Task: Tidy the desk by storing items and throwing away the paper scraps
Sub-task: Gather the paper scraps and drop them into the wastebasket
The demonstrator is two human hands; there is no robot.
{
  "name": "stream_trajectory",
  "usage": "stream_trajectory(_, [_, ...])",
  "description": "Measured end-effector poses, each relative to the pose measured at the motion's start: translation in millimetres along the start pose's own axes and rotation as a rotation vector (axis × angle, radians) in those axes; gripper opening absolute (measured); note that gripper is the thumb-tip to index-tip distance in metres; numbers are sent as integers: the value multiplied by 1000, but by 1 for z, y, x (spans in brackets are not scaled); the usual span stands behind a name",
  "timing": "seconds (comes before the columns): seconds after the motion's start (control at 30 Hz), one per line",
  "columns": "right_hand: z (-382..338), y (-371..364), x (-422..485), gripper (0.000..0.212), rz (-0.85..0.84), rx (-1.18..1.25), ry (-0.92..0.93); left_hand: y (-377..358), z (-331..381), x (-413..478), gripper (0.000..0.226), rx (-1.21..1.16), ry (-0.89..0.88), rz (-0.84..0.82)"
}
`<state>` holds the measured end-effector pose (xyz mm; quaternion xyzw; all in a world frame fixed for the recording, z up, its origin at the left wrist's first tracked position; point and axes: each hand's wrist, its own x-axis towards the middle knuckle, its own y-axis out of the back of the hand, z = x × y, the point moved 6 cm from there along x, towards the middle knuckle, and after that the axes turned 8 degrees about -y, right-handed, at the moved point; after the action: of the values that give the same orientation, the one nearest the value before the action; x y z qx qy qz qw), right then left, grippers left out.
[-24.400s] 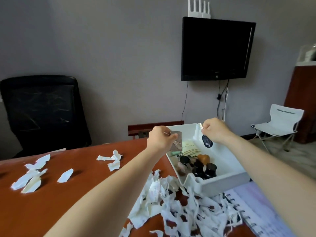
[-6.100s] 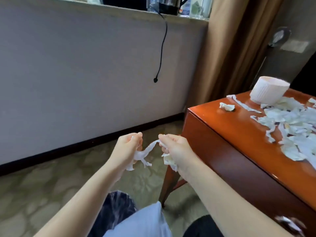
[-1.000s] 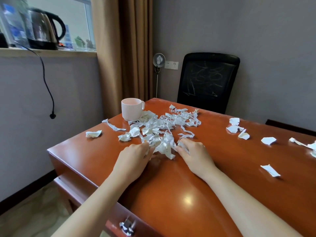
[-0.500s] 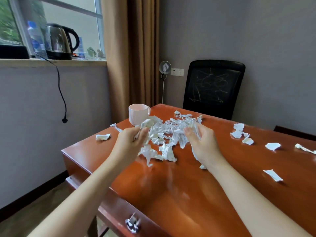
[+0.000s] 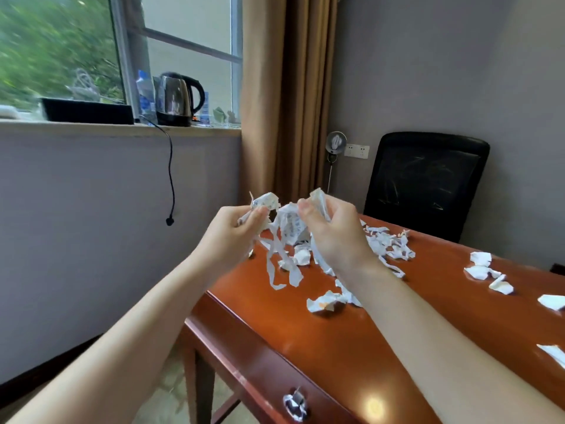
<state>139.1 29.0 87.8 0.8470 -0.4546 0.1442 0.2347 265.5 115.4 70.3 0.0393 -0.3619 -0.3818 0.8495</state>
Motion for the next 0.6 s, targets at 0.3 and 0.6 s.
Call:
stream_trajectory(0.3, [-15, -135, -15, 34, -220, 120, -45, 124, -43, -59, 36, 55, 156, 155])
stream_trajectory(0.6, [28, -267, -79, 30, -551, 171, -190, 204, -128, -161, 43, 117, 385, 210])
